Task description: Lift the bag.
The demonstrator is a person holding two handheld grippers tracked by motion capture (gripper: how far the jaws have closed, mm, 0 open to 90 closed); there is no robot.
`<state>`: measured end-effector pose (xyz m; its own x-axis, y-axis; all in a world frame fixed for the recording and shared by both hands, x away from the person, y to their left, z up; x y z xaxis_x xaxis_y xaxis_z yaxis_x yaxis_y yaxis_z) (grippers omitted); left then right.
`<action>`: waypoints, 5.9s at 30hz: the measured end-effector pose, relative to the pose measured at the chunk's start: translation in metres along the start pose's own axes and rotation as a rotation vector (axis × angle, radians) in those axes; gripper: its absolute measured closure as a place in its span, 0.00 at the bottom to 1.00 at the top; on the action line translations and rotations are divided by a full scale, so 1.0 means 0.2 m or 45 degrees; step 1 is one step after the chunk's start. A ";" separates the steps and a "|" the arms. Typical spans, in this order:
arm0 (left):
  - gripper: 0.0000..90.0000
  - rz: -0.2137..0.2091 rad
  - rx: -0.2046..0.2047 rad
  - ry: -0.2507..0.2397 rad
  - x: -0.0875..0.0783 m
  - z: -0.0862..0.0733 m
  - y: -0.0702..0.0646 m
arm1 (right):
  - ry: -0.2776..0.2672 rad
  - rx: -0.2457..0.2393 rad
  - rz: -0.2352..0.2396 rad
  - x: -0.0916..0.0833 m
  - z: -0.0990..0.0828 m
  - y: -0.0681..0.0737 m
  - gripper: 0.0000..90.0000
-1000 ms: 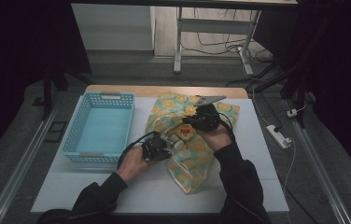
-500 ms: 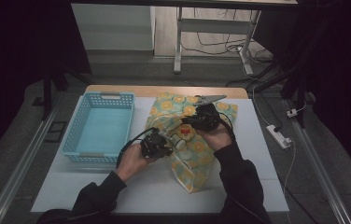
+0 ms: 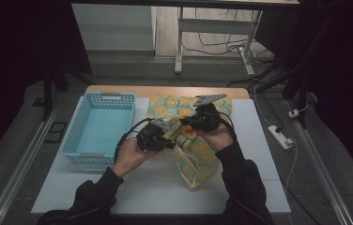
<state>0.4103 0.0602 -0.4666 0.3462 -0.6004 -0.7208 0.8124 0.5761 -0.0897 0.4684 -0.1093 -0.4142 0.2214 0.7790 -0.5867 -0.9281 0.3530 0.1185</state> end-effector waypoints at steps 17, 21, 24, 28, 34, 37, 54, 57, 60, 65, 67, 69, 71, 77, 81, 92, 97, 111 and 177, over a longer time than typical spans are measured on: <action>0.98 -0.069 -0.065 -0.103 -0.21 0.16 0.06 | -0.005 -0.036 0.032 -0.06 0.11 0.06 1.00; 0.98 -0.094 -0.075 -0.126 -0.26 0.21 0.08 | -0.008 -0.046 0.047 -0.07 0.15 0.07 1.00; 0.98 -0.096 -0.077 -0.133 -0.29 0.23 0.10 | -0.009 -0.053 0.048 -0.08 0.17 0.09 1.00; 0.98 -0.104 -0.096 -0.144 -0.33 0.27 0.13 | -0.012 -0.066 0.046 -0.10 0.21 0.09 1.00; 0.98 -0.100 -0.103 -0.178 -0.41 0.35 0.17 | -0.025 -0.088 0.041 -0.14 0.28 0.11 1.00; 0.98 -0.095 -0.109 -0.192 -0.45 0.38 0.19 | -0.033 -0.106 0.030 -0.16 0.32 0.11 1.00; 0.98 -0.037 -0.119 -0.327 -0.65 0.63 0.25 | -0.111 -0.142 -0.053 -0.33 0.55 0.11 1.00; 0.98 -0.028 -0.117 -0.354 -0.69 0.67 0.25 | -0.125 -0.147 -0.080 -0.37 0.59 0.11 1.00; 0.98 -0.012 -0.114 -0.373 -0.72 0.71 0.26 | -0.145 -0.154 -0.105 -0.41 0.63 0.11 1.00; 0.98 0.025 -0.110 -0.388 -0.77 0.79 0.27 | -0.165 -0.166 -0.133 -0.45 0.69 0.11 1.00; 0.98 0.040 -0.109 -0.388 -0.77 0.81 0.27 | -0.165 -0.176 -0.148 -0.46 0.71 0.12 1.00; 0.98 0.060 -0.107 -0.387 -0.77 0.83 0.27 | -0.161 -0.182 -0.162 -0.47 0.73 0.12 1.00; 0.98 0.066 -0.112 -0.397 -0.77 0.84 0.28 | -0.159 -0.183 -0.179 -0.48 0.74 0.12 1.00; 0.98 0.067 -0.109 -0.436 -0.78 0.87 0.28 | -0.191 -0.189 -0.204 -0.51 0.77 0.13 1.00; 0.98 0.091 -0.107 -0.416 -0.74 0.85 0.30 | -0.174 -0.185 -0.217 -0.49 0.76 0.11 1.00; 0.97 0.063 -0.092 -0.347 -0.59 0.78 0.34 | -0.131 -0.134 -0.183 -0.37 0.65 0.03 1.00; 0.95 0.074 -0.069 -0.310 -0.54 0.74 0.35 | -0.104 -0.116 -0.177 -0.33 0.61 0.00 1.00; 0.89 0.042 -0.076 -0.310 -0.42 0.64 0.39 | -0.074 -0.057 -0.150 -0.26 0.53 -0.04 0.96; 0.00 0.080 -0.133 -0.298 -0.53 -0.16 0.27 | -0.161 0.086 -0.112 -0.24 0.03 0.04 0.03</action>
<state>0.4014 0.1727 -0.4171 0.5036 -0.6665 -0.5496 0.7371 0.6633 -0.1290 0.4521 -0.1407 -0.3795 0.3406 0.8012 -0.4920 -0.8823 0.4531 0.1271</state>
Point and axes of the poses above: each handheld gripper's, and its own axes: x roughly forward along the jaws, z roughly out of its top, y roughly to its left, the point moved 3 cm from there along x, roughly forward along the jaws, and after that the axes turned 6 degrees about z, right-handed, at the moved point
